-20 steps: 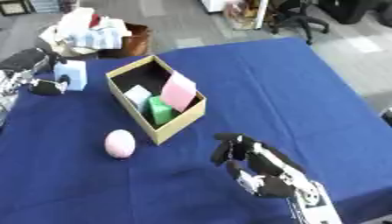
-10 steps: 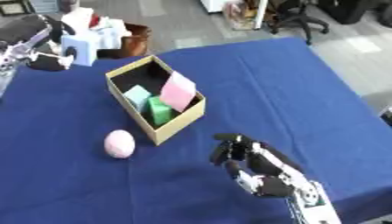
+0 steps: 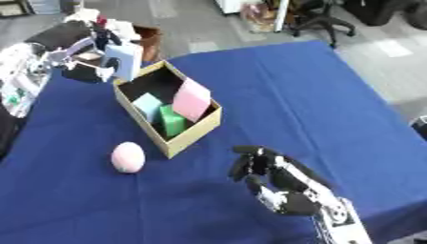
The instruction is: Pick up objects on the table and place them in the box.
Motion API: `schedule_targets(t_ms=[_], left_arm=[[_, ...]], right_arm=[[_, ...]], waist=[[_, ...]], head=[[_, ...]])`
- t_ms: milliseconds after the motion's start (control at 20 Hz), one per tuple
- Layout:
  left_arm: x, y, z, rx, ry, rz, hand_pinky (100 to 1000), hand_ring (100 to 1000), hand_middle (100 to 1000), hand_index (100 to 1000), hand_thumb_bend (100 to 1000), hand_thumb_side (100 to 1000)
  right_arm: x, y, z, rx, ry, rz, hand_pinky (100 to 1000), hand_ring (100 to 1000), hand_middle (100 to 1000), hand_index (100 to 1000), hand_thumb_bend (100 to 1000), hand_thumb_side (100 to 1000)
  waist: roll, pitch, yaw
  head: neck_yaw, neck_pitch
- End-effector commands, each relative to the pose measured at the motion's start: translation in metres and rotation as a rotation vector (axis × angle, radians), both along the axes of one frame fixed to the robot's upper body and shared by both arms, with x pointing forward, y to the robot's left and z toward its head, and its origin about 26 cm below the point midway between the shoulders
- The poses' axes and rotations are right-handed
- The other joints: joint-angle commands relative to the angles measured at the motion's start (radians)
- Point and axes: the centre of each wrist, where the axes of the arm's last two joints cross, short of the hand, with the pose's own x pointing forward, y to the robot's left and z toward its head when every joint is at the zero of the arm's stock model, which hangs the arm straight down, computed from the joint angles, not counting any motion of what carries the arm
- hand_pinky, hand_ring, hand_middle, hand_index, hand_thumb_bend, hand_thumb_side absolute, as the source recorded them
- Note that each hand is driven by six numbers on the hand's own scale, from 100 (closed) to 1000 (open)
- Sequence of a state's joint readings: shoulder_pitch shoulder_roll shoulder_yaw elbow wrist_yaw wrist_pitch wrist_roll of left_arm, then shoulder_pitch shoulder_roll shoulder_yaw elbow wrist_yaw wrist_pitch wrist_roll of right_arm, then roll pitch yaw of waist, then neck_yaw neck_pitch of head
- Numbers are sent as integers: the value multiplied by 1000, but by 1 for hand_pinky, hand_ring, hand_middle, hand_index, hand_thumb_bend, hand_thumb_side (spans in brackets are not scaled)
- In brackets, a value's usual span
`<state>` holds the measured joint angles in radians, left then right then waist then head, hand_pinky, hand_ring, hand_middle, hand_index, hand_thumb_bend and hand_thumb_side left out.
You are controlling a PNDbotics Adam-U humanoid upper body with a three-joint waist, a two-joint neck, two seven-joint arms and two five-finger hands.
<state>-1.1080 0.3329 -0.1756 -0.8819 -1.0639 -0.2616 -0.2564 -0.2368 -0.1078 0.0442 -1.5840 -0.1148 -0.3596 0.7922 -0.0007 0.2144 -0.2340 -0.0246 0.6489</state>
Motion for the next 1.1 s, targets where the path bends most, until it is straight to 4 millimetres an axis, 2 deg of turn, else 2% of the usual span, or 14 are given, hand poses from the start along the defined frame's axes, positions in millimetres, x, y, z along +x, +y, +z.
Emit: schedule_targets(t_ms=[50, 200, 350, 500, 550, 750, 900, 1050, 1100], left_arm=[[1, 0, 4, 24, -13, 5, 782, 659, 583, 778, 100, 271], [3, 1, -4, 44, 1, 13, 789, 687, 637, 822, 100, 281], [3, 1, -9, 61, 4, 18, 801, 736, 733, 872, 184, 293], [3, 2, -11, 61, -17, 22, 821, 772, 791, 903, 311, 308], [3, 2, -11, 61, -29, 24, 826, 776, 803, 913, 321, 365], [2, 5, -7, 25, -89, 30, 842, 794, 828, 928, 295, 487], [-1, 12, 3, -18, -128, 29, 850, 802, 837, 931, 263, 499], [-6, 20, 21, -71, -163, 20, 852, 801, 833, 925, 229, 466], [-9, 22, 27, -89, -173, 9, 849, 790, 797, 912, 187, 385]], right_arm=[[1, -1, 6, -11, -27, 12, 673, 710, 646, 913, 100, 434], [1, -1, 6, -11, -27, 13, 674, 710, 646, 913, 100, 433], [1, -1, 7, -11, -28, 14, 674, 710, 646, 913, 100, 433], [1, -1, 6, -11, -27, 12, 674, 710, 646, 913, 100, 432], [1, -1, 6, -11, -27, 11, 674, 710, 646, 913, 100, 432], [1, -2, 6, -10, -28, 9, 674, 710, 646, 913, 100, 432], [1, -3, 6, -11, -27, 5, 674, 710, 646, 913, 100, 431], [1, -3, 6, -11, -28, 2, 674, 710, 646, 913, 100, 433], [1, -3, 6, -11, -28, 2, 674, 710, 646, 913, 100, 433]], waist=[[-3, -16, -3], [-2, -16, -3], [-3, -16, -1], [-5, -15, 0], [-5, -15, 1], [-7, -14, 2], [-8, -14, 4], [-7, -14, 6], [-6, -15, 8]], head=[[0, -10], [0, -11], [-1, -11], [-1, -11], [-1, -11], [-2, -11], [-4, -11], [-7, -11], [-8, -12]])
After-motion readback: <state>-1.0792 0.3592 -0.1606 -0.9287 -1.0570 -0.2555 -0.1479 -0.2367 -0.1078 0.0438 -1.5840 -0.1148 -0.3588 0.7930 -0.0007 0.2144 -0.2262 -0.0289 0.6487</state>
